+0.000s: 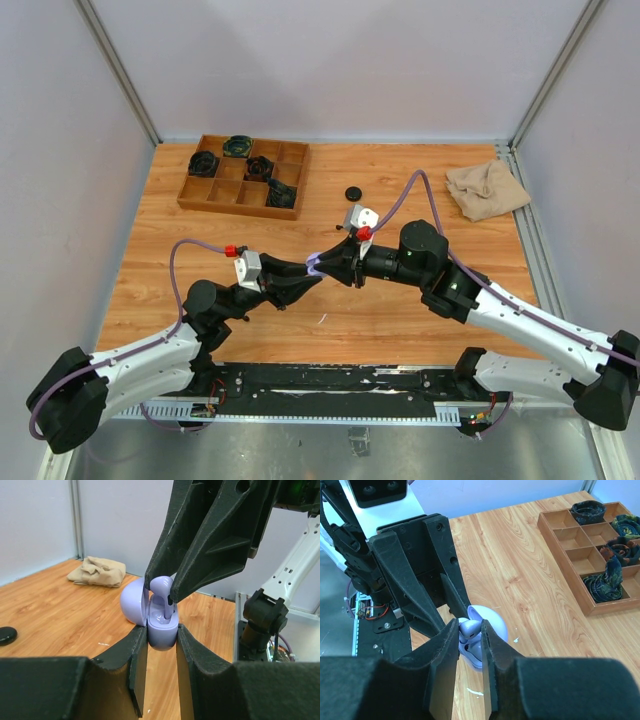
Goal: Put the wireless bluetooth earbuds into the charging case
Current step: Place the earbud in the charging case.
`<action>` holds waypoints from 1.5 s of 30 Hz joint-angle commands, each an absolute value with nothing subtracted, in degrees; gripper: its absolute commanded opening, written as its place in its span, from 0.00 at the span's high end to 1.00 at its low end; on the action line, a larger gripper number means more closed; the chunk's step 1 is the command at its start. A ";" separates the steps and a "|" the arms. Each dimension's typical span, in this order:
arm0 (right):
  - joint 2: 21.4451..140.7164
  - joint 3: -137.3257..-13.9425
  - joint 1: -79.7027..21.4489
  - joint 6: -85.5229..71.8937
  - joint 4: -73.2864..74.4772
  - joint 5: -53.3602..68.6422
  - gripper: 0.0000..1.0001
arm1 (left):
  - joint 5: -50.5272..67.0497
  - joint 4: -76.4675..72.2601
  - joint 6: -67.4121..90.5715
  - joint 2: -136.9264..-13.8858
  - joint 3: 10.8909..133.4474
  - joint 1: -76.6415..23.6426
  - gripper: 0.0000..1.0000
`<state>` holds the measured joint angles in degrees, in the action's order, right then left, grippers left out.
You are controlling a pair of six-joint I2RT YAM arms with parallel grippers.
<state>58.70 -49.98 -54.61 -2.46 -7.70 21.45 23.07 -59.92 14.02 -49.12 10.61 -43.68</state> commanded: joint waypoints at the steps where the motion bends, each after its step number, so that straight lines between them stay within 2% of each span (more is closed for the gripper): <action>1: 57.42 -49.24 -55.50 -0.84 -7.48 21.63 0.75 | 23.14 -61.87 13.48 -48.23 12.10 -43.77 1.00; 8: 56.67 -50.06 -55.51 0.12 -5.67 21.32 0.67 | 23.62 -60.67 12.79 -48.43 12.13 -43.83 1.00; 17: 55.35 -50.34 -55.54 1.41 -3.89 20.23 0.62 | 23.73 -59.04 12.09 -49.22 12.22 -43.80 1.00; 21: 54.32 -51.03 -55.46 3.56 -1.25 18.26 0.56 | 24.38 -57.81 11.29 -49.22 12.37 -43.77 1.00; 24: 53.27 -51.70 -55.43 6.30 2.36 16.95 0.48 | 25.58 -56.66 10.78 -49.01 12.53 -43.76 1.00; 31: 51.78 -52.26 -55.28 14.00 9.47 20.30 0.19 | 29.76 -55.31 9.74 -48.87 13.15 -43.81 1.00; 36: 52.30 -52.78 -55.11 16.50 10.75 23.43 0.07 | 31.97 -54.67 9.40 -49.39 14.03 -43.85 1.00; 45: 56.26 -54.12 -54.93 18.05 11.16 28.13 0.04 | 33.60 -55.80 10.29 -50.93 14.59 -43.80 1.00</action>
<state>54.92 -52.12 -54.61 16.25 10.68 24.49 32.18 -53.89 10.48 -50.30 12.67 -43.68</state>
